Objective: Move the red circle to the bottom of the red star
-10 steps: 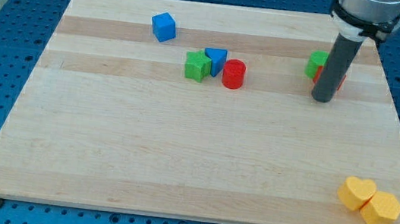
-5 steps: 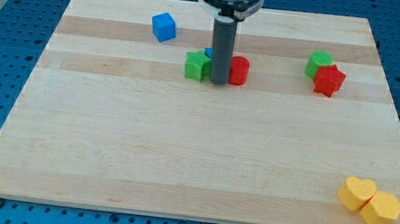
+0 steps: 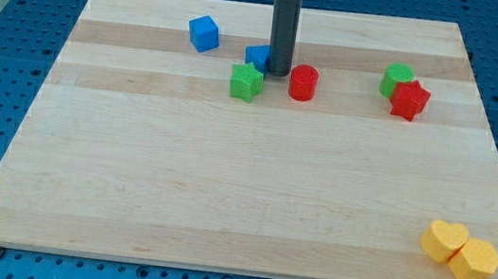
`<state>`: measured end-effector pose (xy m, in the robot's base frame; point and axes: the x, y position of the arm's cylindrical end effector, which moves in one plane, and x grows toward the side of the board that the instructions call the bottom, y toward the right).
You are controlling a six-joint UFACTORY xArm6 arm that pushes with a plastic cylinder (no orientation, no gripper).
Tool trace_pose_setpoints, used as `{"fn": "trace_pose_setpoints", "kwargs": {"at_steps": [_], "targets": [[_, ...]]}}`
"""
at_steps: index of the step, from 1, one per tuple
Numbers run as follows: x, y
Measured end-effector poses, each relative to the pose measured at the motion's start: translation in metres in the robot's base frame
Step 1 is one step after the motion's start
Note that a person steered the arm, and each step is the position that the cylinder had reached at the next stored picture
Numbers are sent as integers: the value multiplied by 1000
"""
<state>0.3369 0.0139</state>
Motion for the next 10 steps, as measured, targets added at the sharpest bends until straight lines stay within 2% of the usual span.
{"fn": "trace_pose_setpoints", "kwargs": {"at_steps": [3,5,6,8,10], "targets": [[26,61],[32,134],[26,139],[11,108],[34,76]]}}
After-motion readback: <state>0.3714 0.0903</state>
